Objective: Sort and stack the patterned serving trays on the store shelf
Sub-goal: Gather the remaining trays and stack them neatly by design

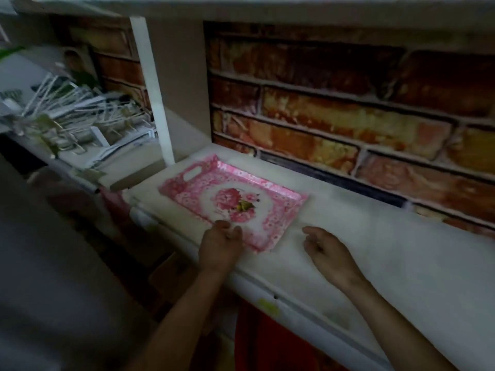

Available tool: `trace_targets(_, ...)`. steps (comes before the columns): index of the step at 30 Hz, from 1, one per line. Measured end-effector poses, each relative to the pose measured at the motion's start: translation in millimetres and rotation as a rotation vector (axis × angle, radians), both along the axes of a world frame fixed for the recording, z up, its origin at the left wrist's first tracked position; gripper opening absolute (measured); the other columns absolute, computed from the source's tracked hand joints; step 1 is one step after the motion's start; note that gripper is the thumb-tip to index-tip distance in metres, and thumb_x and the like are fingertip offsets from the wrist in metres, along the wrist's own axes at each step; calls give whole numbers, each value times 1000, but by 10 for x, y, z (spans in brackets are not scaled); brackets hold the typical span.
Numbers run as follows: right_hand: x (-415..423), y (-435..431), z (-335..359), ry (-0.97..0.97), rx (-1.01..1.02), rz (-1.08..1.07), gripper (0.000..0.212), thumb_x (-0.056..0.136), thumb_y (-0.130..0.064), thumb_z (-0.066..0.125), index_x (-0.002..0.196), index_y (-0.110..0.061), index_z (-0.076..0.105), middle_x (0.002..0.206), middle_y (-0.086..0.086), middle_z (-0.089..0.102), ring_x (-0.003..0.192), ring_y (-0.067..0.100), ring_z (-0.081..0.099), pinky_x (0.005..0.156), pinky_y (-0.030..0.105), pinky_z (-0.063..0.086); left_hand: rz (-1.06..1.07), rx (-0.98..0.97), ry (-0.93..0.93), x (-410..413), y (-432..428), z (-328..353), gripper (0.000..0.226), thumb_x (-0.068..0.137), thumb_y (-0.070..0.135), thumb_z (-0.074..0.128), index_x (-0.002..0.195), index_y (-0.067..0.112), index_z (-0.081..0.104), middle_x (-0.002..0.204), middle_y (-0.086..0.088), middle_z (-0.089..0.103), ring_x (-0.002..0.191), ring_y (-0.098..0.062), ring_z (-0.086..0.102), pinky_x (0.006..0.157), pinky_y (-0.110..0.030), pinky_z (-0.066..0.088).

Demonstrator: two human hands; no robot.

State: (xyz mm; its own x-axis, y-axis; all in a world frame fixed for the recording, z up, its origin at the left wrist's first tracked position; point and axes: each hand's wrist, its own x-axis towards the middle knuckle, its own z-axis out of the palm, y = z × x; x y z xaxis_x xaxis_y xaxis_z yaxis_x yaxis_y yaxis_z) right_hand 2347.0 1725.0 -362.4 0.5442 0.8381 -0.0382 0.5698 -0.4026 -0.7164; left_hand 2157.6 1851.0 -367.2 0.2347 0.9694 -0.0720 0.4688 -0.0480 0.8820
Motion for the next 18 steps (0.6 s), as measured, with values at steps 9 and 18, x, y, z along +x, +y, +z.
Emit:
trace_targets(9,39,285,-357,-144,206,-113,34,93,-32,56,127,-30,59,104,-11,62,92,9,58,79,20,38,108,252,256,142,329,-431,26,76,48,57,90,27,63,100,-5,70,96,-30,64,85,-34,51)
trace_targets(18,100,241,-414,-53,320,-126,30,93,-26,56,123,-26,59,106,-10,62,96,10,58,84,26,42,100,338,224,113,291,-512,29,78,47,55,99,27,56,102,-7,65,95,-31,61,86,-38,50)
